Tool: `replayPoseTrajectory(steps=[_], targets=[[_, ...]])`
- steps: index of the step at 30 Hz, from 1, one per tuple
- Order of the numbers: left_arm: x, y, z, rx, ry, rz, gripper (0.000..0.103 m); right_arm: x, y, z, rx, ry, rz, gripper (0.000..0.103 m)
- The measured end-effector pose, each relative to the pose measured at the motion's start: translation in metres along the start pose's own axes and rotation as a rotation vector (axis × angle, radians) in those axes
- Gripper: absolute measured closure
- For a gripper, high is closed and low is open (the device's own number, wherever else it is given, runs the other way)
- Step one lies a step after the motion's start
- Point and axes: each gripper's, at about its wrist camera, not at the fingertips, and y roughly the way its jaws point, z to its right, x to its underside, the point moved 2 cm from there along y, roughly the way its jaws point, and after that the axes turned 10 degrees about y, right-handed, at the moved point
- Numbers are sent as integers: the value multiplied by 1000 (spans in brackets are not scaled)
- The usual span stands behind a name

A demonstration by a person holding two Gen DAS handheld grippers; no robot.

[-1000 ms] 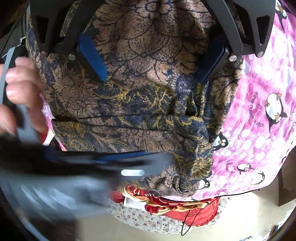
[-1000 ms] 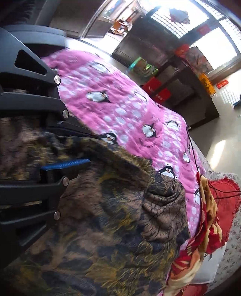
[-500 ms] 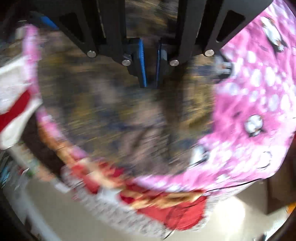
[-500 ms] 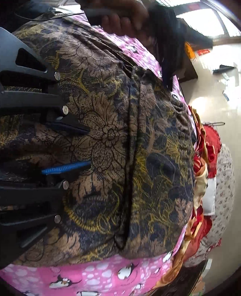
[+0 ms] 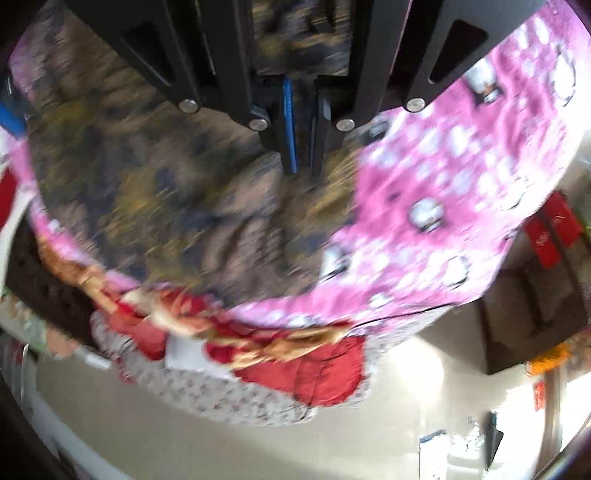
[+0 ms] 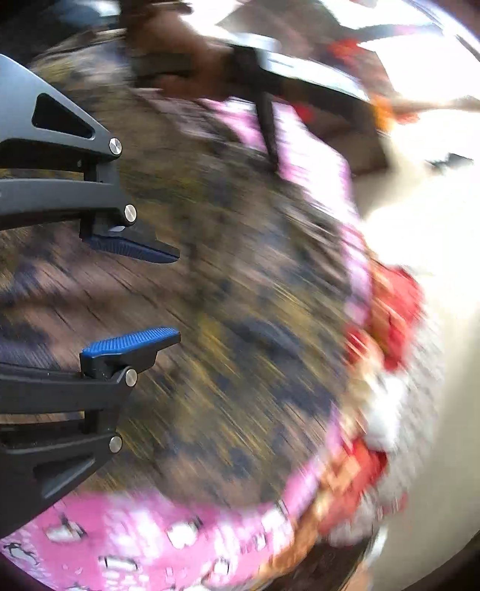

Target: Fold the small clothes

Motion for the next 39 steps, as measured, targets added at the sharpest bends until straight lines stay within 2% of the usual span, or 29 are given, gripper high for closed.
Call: replayPoseTrajectory(steps=[1,2,4,5,6,7,8,10,13,14,18,19,21,22,23,26,29,31,33,35,37,38,39], targets=[[-6,1,4,28,7,0,91,-10,0,10,25,35,23,63],[-13,8,13,68,24,-8,87,-24,4,25,66,80,42,70],[-18,28,22,79,47,-50,84,-39,22,46,116,118,19,78],[-14,48,20,51,54,-111,84,-40,33,53,142,120,-10,79],[-7,64,19,20,60,-171,83,-36,52,69,196,134,-79,80],[-1,74,13,26,56,-199,83,-29,58,80,243,141,-118,82],[4,73,5,64,39,-141,84,-19,70,96,281,150,-176,87],[8,70,3,79,46,-120,85,-15,65,103,220,163,-147,86],[12,70,-2,108,27,-99,85,-22,60,99,224,129,-181,86],[13,70,-4,126,12,-91,85,-32,55,96,219,116,-167,86],[16,69,-9,145,-8,-81,85,-74,37,84,173,147,0,85],[16,66,-11,142,-5,-81,85,-82,42,84,168,162,14,83],[16,68,-12,133,2,-82,85,-91,75,92,187,209,-50,82],[15,69,-8,131,3,-83,85,-89,90,97,222,209,-97,82],[16,69,-9,132,3,-85,85,-79,115,106,263,216,-180,82],[14,73,-7,129,2,-87,85,-73,121,108,258,178,-130,82],[14,73,-6,125,5,-88,85,-73,117,100,265,134,-158,79],[14,73,-6,127,4,-88,85,-77,100,95,263,148,-130,79],[14,74,-6,130,1,-88,85,-78,72,82,236,145,-62,79],[14,74,-6,129,2,-88,85,-68,56,69,203,136,-32,78],[14,74,-6,128,2,-87,85,-43,49,61,234,124,-25,77],[14,74,-6,128,3,-87,85,-35,55,62,248,124,-41,73],[14,74,-6,129,4,-88,85,-14,69,70,285,134,-106,73]])
